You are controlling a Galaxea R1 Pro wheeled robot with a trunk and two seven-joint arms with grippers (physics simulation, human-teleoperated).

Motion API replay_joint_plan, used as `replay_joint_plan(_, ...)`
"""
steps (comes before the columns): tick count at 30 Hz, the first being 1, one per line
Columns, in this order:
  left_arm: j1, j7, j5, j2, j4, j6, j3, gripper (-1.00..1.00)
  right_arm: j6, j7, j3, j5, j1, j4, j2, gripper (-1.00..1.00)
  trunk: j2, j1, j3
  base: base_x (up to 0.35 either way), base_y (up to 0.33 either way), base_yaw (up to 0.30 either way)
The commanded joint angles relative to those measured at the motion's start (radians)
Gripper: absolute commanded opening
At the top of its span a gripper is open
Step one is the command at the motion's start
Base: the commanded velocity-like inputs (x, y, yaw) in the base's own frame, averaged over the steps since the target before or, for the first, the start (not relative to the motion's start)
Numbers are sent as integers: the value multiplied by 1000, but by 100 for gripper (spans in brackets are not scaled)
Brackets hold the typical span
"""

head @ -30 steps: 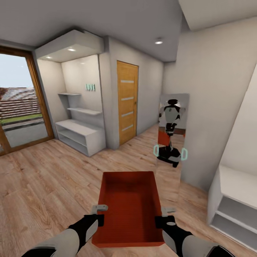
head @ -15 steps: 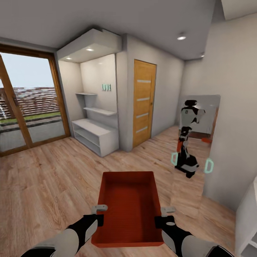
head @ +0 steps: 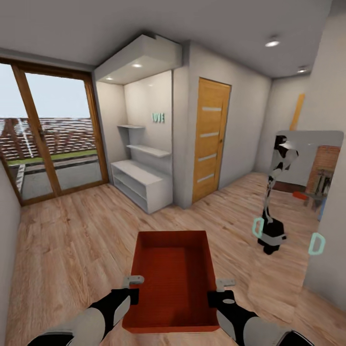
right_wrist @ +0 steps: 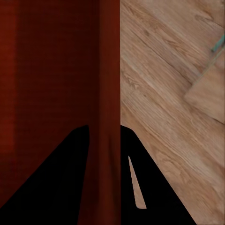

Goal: Move the two storage containers from the living room to the garage. In the garage, place one container on the floor and stack the other container on top of it (either order is fine).

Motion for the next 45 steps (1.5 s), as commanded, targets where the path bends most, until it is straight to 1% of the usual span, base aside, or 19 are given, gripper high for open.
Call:
replay_joint_plan(1, 0, 22, -19, 9, -4, 7, -1, -100, -6, -8, 0, -18, -1, 5, -14, -100, -2, 1, -2, 324, 0, 12)
replay_joint_plan(45, -1, 23, -19, 9, -4, 7, -1, -100, -6, -9, 0, -18, -1, 5, -14, -100, -2, 1, -2, 324, 0, 0)
